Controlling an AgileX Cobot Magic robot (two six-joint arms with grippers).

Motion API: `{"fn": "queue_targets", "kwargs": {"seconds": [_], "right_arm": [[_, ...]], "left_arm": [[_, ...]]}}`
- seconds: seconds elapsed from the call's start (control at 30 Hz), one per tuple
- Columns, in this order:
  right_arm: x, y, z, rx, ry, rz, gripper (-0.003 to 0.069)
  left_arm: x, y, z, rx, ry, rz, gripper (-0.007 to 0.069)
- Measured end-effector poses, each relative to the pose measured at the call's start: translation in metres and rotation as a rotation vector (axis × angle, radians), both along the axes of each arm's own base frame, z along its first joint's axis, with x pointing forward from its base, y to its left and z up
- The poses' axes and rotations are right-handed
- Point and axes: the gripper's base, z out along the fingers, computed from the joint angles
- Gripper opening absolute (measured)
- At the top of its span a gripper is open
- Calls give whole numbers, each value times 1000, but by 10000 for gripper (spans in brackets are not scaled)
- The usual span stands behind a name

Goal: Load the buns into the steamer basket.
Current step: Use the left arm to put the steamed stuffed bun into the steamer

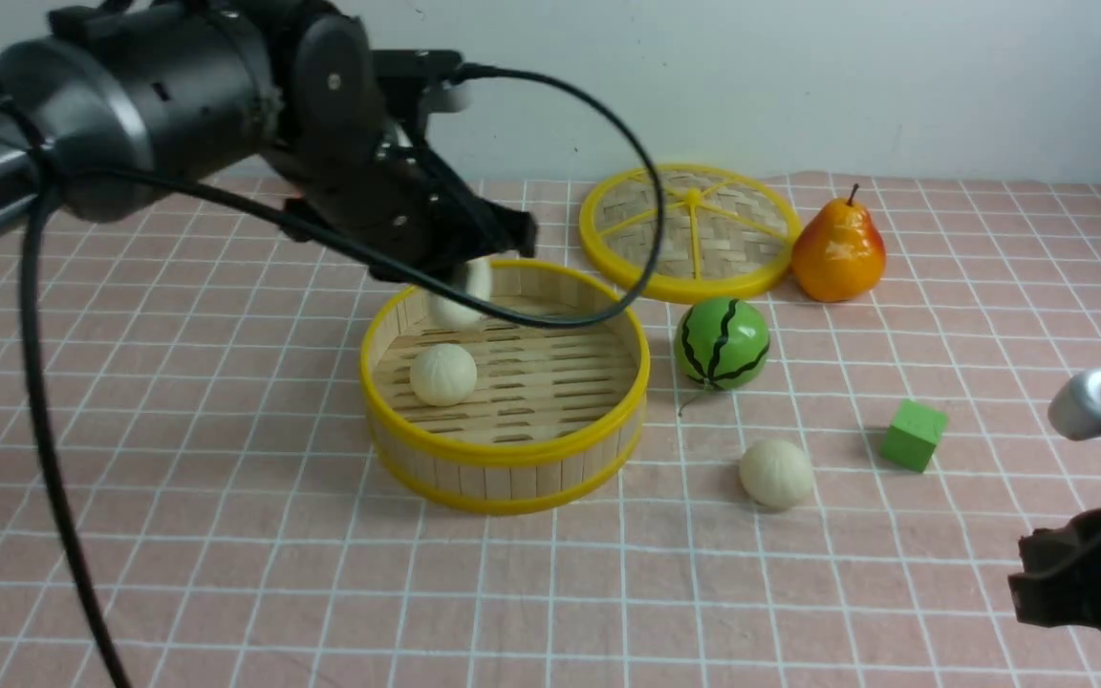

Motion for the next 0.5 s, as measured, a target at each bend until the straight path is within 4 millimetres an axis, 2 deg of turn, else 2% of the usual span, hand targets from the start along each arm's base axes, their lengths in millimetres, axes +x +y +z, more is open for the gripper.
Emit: {"fn": "queue_targets", "kwargs": {"seconds": [0.13, 0.17, 0.2, 0.23, 0.27, 0.3, 0.4, 0.43, 0.5], "right_arm": [[0, 0, 0, 0, 0, 0, 52], [0, 0, 0, 0, 0, 0, 53], [0, 0, 0, 0, 0, 0, 53], [0, 0, 0, 0, 0, 0, 54], [0, 0, 0, 0, 0, 0, 55], [0, 0, 0, 0, 0, 0, 55], [0, 0, 0, 1, 0, 0, 58], [0, 0, 0, 1, 0, 0, 59], [0, 0, 0, 1, 0, 0, 59]], "left_arm": [[18, -15, -35, -3, 46, 11, 6], [23, -18, -50, 3, 77, 28, 13], [23, -18, -52, 2, 82, 33, 14], [29, -20, -74, 14, 127, 55, 33], [30, -21, -81, 16, 142, 62, 45], [30, -21, -82, 16, 144, 64, 48], [34, -24, -96, 7, 159, 75, 140], [35, -24, -97, 0, 155, 76, 184], [36, -25, -97, -2, 151, 76, 224]]}}
